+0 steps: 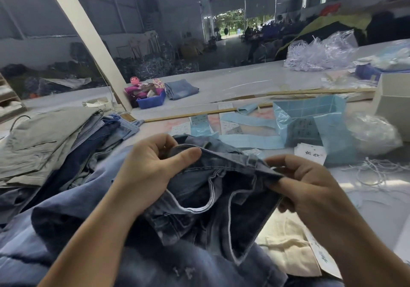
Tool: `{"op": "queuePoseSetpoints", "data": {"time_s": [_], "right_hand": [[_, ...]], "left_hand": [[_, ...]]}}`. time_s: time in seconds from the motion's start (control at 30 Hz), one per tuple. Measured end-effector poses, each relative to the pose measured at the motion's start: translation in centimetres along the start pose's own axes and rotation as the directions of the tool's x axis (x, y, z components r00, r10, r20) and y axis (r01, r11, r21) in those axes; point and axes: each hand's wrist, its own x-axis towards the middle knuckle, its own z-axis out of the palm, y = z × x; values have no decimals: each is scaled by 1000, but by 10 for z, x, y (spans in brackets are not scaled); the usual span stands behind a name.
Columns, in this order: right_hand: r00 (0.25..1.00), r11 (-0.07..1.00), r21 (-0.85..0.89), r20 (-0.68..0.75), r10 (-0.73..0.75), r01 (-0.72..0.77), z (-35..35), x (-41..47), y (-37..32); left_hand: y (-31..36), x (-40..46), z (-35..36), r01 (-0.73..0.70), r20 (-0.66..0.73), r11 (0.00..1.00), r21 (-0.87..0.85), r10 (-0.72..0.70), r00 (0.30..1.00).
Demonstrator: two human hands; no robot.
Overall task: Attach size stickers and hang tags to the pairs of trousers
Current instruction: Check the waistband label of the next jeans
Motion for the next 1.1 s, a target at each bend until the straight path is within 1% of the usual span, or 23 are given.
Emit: {"op": "queuePoseSetpoints", "data": {"time_s": [0.07, 0.1, 0.17, 0.33, 0.37, 0.4, 0.47, 0.5, 0.53, 0.57, 0.6, 0.67, 0.7, 0.73, 0.77, 0.8, 0.83, 0.87, 0.9, 0.93, 0.97, 1.0, 1.1], "right_hand": [[998, 997, 51, 36, -58, 56, 3, 4, -7], [997, 995, 79, 51, -61, 57, 7, 6, -6], [998, 988, 153, 58, 0, -8, 15, 8, 2], [956, 954, 102, 110, 271, -282, 26, 1, 35], [951, 947, 98, 92, 296, -305, 25, 0, 39], [950, 946, 90, 59, 307, -312, 23, 0, 42], [954, 952, 82, -31, 297, -294, 20, 0, 44], [957, 959, 66, -78, 279, -274, 18, 0, 43], [961, 968, 29, -123, 249, -247, 18, 0, 43], [964, 976, -29, -163, 210, -217, 17, -1, 42], [966, 977, -104, -198, 164, -187, 18, -2, 40], [968, 947, -294, -245, 53, -126, 20, -9, 35], [964, 907, -414, -263, -41, -74, 22, -14, 32], [951, 849, -528, -248, -183, 25, 25, -20, 28], [928, 761, -630, -172, -330, 155, 28, -27, 25], [902, 653, -705, -44, -429, 276, 34, -34, 23], [880, 547, -754, 86, -466, 364, 39, -40, 24], [868, 454, -790, 188, -460, 412, 42, -43, 27], [867, 382, -820, 249, -432, 426, 44, -44, 30], [870, 332, -844, 272, -412, 421, 43, -42, 33], [870, 306, -858, 273, -411, 413, 42, -41, 35], [861, 299, -860, 263, -437, 414, 40, -40, 37], [803, 270, -852, 251, -541, 448, 34, -44, 43]], "left_hand": [[2, 0, -7, -118, -64, 978, 172, 130, 989], [2, -2, -8, -152, -95, 955, 254, 181, 979], [-1, -6, -5, -170, -139, 901, 400, 243, 960], [-25, -24, 5, -121, -70, 851, 512, 181, 981], [-27, -26, 6, -123, -47, 856, 502, 169, 984], [-27, -29, 7, -110, -9, 885, 453, 128, 992], [-24, -31, 7, -1, 135, 951, 310, -43, 990], [-22, -31, 7, 63, 211, 969, 239, -116, 971], [-20, -32, 7, 113, 266, 980, 163, -154, 952], [-18, -33, 8, 140, 293, 987, 80, -157, 943], [-14, -34, 9, 146, 288, 989, 6, -142, 947], [-9, -36, 11, 117, 217, 991, -68, -100, 971], [-9, -37, 13, 82, 168, 995, -61, -71, 983], [-8, -39, 15, 37, 122, 998, -42, -32, 992], [-7, -40, 17, -14, 85, 1000, -23, 16, 996], [-5, -41, 19, -68, 68, 998, -5, 69, 995], [-3, -42, 20, -121, 70, 993, 8, 120, 990], [0, -43, 22, -169, 90, 985, 17, 167, 982], [2, -43, 23, -209, 120, 977, 32, 204, 972], [3, -43, 25, -239, 141, 969, 64, 228, 963], [3, -42, 26, -260, 134, 959, 114, 244, 960], [1, -41, 28, -269, 94, 949, 166, 256, 962], [-6, -36, 33, -225, -112, 934, 276, 264, 958]]}}
